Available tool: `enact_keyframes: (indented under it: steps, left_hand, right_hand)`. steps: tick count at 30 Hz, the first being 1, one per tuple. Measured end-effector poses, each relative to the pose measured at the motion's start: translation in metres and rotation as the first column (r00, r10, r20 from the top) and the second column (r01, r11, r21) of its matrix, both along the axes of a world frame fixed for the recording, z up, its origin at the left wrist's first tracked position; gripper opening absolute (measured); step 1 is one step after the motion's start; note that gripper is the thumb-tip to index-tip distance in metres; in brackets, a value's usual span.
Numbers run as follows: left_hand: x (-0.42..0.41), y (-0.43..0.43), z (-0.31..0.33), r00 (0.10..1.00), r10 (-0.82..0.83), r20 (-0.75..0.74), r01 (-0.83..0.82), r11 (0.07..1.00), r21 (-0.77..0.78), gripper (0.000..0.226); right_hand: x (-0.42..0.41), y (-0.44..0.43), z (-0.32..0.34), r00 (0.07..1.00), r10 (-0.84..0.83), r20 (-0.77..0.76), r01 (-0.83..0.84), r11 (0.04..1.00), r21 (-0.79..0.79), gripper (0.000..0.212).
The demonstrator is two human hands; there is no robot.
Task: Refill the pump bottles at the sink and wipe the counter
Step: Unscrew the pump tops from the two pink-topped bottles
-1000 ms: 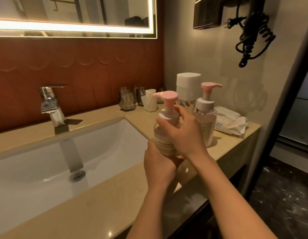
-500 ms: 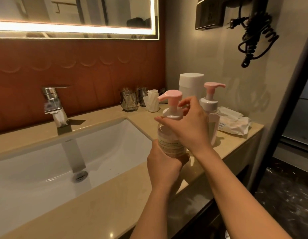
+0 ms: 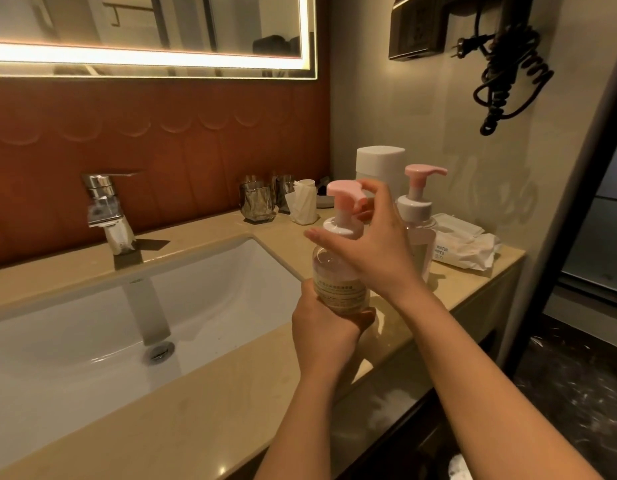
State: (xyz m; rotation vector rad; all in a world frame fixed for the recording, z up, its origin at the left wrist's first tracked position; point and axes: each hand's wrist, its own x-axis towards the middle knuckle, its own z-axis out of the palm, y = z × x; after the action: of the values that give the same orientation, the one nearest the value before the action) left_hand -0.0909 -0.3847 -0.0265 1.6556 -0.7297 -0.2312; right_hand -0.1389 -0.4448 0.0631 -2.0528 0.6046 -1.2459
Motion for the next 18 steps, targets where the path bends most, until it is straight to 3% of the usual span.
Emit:
enact_keyframes:
  steps: [6,13,18]
  left_hand:
    - [0.001,0.002,0.000,0.999,0.002,0.039,-0.002,1.000,0.019,0.061]
    - [-0.001,0.002,0.002,0.999,0.000,0.041,0.000,1.000,0.004,0.062]
    - [-0.002,0.003,0.005,0.997,-0.029,-0.065,0.026,0.999,-0.036,0.054]
  right_hand:
    - [-0.002,-0.001,-0.008,0.996,-0.038,0.084,0.035,0.999,0.034,0.060]
    - [0.000,0.001,-0.012,0.993,0.102,0.057,-0.106,0.992,0.075,0.036]
    - [0.014,0.003,-0.009,0.999,-0.012,-0.047,0.015,0.997,0.070,0.079]
